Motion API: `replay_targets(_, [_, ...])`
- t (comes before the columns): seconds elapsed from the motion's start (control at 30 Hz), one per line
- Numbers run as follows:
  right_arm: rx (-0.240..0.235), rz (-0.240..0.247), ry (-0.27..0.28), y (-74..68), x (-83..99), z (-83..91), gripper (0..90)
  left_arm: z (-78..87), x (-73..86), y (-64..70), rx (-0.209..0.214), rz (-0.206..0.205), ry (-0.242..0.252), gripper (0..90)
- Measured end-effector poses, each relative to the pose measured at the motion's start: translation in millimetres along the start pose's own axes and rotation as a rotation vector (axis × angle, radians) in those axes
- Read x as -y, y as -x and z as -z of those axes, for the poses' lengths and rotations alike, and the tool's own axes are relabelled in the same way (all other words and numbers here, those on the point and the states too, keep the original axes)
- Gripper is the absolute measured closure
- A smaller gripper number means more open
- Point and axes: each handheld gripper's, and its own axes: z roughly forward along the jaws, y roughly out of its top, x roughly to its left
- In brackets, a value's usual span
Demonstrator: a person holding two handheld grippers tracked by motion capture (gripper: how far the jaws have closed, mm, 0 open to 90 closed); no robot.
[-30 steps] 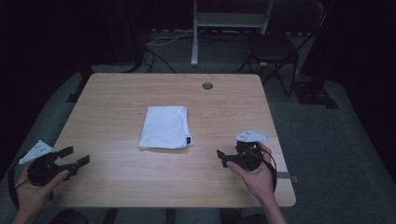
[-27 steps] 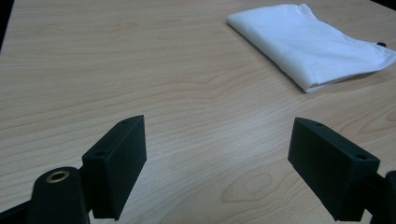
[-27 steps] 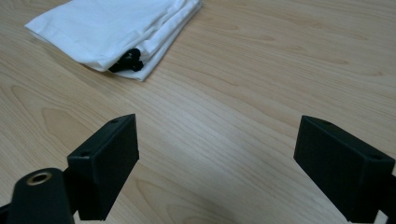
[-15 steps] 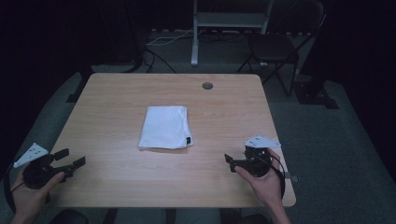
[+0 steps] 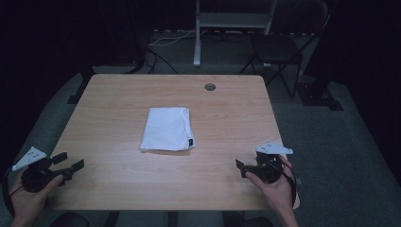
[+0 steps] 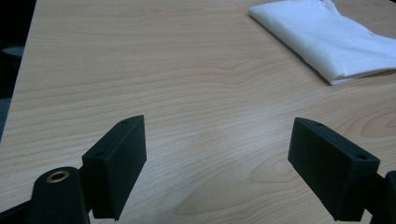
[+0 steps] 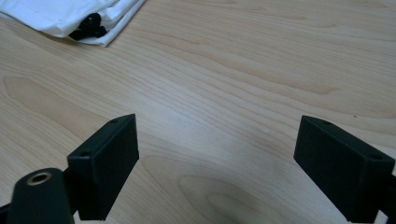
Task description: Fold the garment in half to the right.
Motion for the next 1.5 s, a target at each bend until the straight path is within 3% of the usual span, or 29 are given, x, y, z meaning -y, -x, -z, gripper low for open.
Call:
replay_targets(0.7, [0.041,-0.035,0.018,16.6,13.5,3.4,13.2,-6.2,2.8,-17.1,-0.038,0.036,-0.009,18.8])
replay_targets(1.5, [0.065,-0.039,0.041,21.2,13.0,-2.1,13.1,-21.0,-2.7,-22.6,-0.046,0.054,-0.008,18.8])
